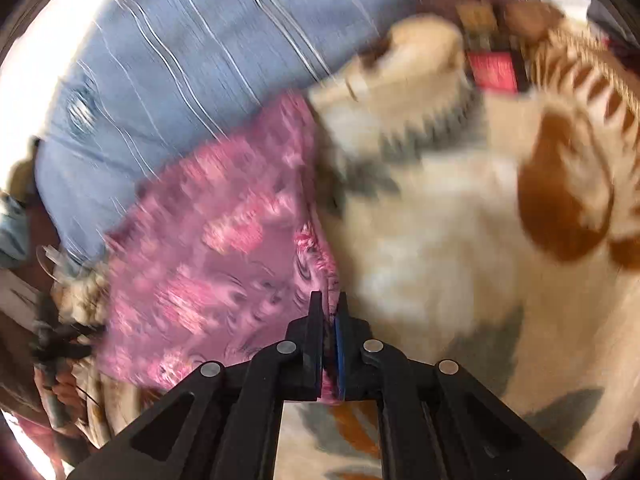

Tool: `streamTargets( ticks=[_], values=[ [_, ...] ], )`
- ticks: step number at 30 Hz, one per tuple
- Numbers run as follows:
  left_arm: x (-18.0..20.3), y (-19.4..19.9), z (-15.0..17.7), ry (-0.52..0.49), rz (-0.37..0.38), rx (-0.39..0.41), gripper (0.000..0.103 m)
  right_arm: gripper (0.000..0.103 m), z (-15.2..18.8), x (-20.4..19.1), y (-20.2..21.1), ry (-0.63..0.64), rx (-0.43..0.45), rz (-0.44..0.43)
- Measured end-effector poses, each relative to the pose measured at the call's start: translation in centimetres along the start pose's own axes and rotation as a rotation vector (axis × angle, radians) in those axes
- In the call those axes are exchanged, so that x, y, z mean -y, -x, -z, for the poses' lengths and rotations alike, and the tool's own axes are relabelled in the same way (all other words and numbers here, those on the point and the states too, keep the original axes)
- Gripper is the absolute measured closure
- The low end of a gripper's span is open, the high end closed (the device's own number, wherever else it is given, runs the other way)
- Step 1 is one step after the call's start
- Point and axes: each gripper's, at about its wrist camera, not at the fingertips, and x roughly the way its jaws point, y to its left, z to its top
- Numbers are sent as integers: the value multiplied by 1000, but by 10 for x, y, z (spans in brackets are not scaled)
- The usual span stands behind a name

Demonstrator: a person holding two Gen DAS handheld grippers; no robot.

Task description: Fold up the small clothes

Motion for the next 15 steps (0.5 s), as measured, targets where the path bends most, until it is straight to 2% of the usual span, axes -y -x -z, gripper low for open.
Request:
streamTargets(
  ticks=[1, 2, 4, 5, 8, 11, 14, 15],
  values=[
    [2, 4, -1, -12, -6, 12, 62, 88, -4, -7, 9, -7, 45, 27],
    [3, 8, -2, -17, -14, 22, 63, 88, -9, -17, 19, -2, 100, 28],
    [4, 15, -2, -25, -26, 48, 62, 88, -24, -48, 29, 59, 166, -54],
    [4, 15, -2, -23, -23, 44, 62, 88, -31, -62, 26, 91, 160, -94],
    [3, 12, -3, -7, 0, 21, 62, 84, -50, -123, -9, 159, 55, -245],
    [5, 3, -5, -12, -14, 20, 62, 83, -59, -178, -71, 185, -85, -329],
    [5, -2, -8, -26, -10, 12, 61, 83, -60, -217, -127, 208, -163, -330],
    [3, -3, -9, -24, 26, 18, 61, 83, -60, -219, -136, 205, -158, -332]
  ],
)
